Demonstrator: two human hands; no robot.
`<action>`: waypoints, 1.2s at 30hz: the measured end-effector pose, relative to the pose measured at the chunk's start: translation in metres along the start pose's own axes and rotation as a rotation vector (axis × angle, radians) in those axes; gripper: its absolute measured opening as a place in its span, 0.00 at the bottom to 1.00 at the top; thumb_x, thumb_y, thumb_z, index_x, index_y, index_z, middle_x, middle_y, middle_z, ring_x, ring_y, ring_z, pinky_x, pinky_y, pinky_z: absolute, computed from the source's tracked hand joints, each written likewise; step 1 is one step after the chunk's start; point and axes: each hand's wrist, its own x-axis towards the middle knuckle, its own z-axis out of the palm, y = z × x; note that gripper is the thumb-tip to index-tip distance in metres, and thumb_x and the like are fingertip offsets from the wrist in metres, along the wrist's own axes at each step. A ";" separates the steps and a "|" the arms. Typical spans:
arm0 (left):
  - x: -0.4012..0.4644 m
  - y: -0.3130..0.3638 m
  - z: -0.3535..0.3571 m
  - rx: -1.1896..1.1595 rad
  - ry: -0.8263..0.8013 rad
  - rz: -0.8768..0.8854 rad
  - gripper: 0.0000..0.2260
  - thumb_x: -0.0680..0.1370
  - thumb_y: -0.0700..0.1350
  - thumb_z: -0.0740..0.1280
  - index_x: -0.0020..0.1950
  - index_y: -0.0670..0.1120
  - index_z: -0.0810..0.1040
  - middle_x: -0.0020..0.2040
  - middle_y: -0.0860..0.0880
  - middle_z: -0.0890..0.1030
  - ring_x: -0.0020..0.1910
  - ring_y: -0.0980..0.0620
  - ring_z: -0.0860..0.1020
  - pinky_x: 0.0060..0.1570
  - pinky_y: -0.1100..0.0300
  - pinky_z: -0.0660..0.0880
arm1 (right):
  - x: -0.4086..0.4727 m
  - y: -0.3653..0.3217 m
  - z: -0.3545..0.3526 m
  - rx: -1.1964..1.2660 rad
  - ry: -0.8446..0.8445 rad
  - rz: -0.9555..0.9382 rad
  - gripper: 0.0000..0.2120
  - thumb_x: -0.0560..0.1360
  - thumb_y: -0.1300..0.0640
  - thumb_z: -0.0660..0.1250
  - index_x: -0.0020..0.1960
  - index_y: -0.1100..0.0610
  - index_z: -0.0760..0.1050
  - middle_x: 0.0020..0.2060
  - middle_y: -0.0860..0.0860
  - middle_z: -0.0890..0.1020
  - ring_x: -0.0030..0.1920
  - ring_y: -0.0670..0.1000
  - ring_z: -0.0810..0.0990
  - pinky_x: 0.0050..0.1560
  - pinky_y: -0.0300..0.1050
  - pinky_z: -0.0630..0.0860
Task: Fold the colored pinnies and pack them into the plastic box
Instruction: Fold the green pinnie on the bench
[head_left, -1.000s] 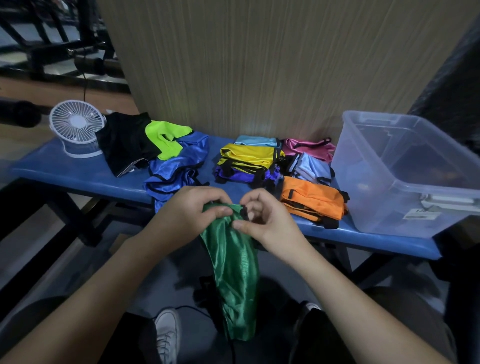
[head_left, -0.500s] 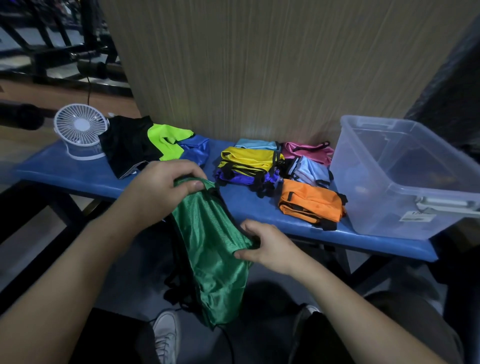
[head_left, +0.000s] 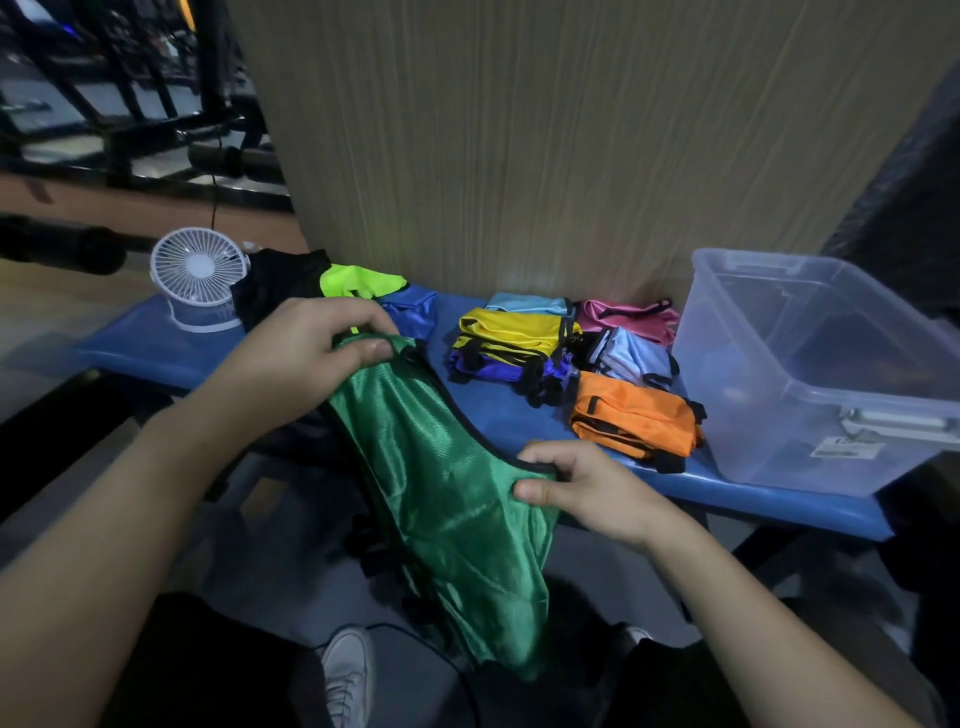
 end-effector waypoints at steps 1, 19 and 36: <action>0.001 0.002 -0.002 0.004 0.002 -0.002 0.01 0.78 0.47 0.71 0.48 0.53 0.82 0.42 0.53 0.83 0.43 0.48 0.80 0.47 0.50 0.74 | 0.000 -0.002 0.000 -0.021 0.046 -0.025 0.07 0.75 0.61 0.73 0.41 0.53 0.79 0.36 0.43 0.77 0.39 0.42 0.74 0.44 0.39 0.69; 0.017 0.051 -0.042 0.090 0.087 -0.007 0.09 0.78 0.42 0.70 0.46 0.57 0.81 0.37 0.52 0.80 0.38 0.55 0.76 0.39 0.63 0.70 | -0.031 -0.053 -0.013 -0.118 0.267 -0.114 0.02 0.76 0.55 0.73 0.48 0.51 0.81 0.40 0.45 0.83 0.41 0.42 0.79 0.45 0.42 0.74; 0.015 0.146 -0.118 0.092 0.151 0.075 0.04 0.79 0.44 0.69 0.47 0.52 0.82 0.33 0.57 0.76 0.30 0.69 0.73 0.27 0.72 0.63 | -0.064 -0.163 -0.042 -0.315 0.374 -0.116 0.05 0.76 0.61 0.72 0.42 0.57 0.79 0.27 0.41 0.77 0.26 0.39 0.71 0.32 0.35 0.67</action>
